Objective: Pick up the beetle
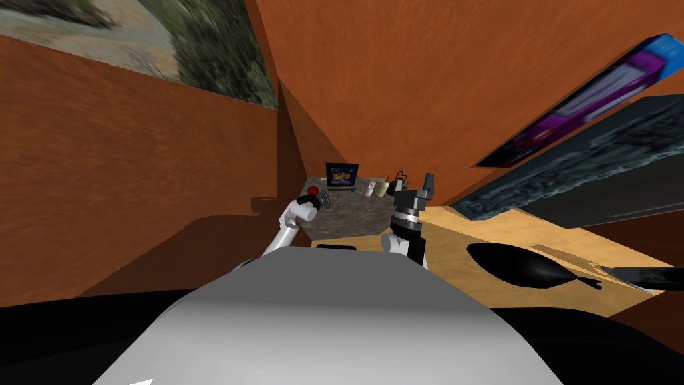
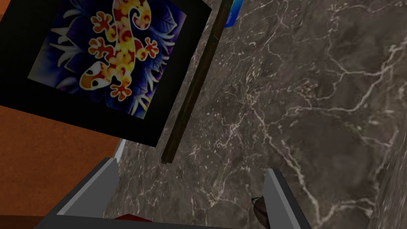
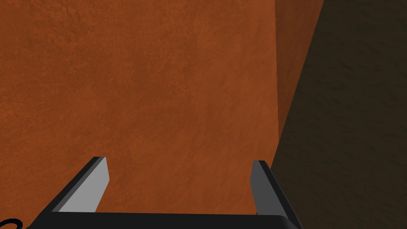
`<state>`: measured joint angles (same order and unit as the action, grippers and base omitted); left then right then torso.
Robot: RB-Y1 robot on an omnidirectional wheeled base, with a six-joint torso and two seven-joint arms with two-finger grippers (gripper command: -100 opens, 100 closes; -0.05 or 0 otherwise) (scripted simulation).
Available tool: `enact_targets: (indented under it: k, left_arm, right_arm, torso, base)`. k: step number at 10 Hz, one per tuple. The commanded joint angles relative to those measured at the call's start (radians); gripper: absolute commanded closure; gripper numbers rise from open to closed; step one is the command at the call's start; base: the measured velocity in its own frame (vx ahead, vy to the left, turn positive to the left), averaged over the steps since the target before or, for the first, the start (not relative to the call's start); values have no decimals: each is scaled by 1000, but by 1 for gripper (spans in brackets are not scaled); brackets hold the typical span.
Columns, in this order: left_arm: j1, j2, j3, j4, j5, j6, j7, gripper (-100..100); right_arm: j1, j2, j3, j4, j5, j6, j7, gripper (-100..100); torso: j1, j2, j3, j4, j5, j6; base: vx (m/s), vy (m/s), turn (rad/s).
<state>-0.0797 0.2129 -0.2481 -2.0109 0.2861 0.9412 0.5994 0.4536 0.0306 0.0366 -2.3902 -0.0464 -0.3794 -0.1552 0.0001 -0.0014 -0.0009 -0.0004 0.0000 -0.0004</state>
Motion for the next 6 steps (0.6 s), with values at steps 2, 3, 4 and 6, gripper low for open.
enact_targets:
  k: [2, 3, 4, 6]
  left_arm:
    - [-33, 11, -9, 23, 21, 80, 39, -100]
    - [-33, 11, -9, 23, 21, 109, 39, -100]
    - [-56, 17, -17, 41, 31, 141, 62, -100]
    - [-77, 23, -25, 57, 39, 197, 85, -100]
  right_arm:
    - [0, 0, 0, 0, 0, 0, 0, 0]
    - [0, 0, 0, 0, 0, 0, 0, 0]
    - [0, 0, 0, 0, 0, 0, 0, 0]
    - [0, 0, 0, 0, 0, 0, 0, 0]
  torso:
    - [0, 0, 0, 0, 0, 0]
    - [0, 0, 0, 0, 0, 0]
    - [0, 0, 0, 0, 0, 0]
    - [0, 0, 0, 0, 0, 0]
  base:
    - [20, 4, -18]
    - [18, 4, -16]
    - [20, 8, -27]
    - [17, 6, -20]
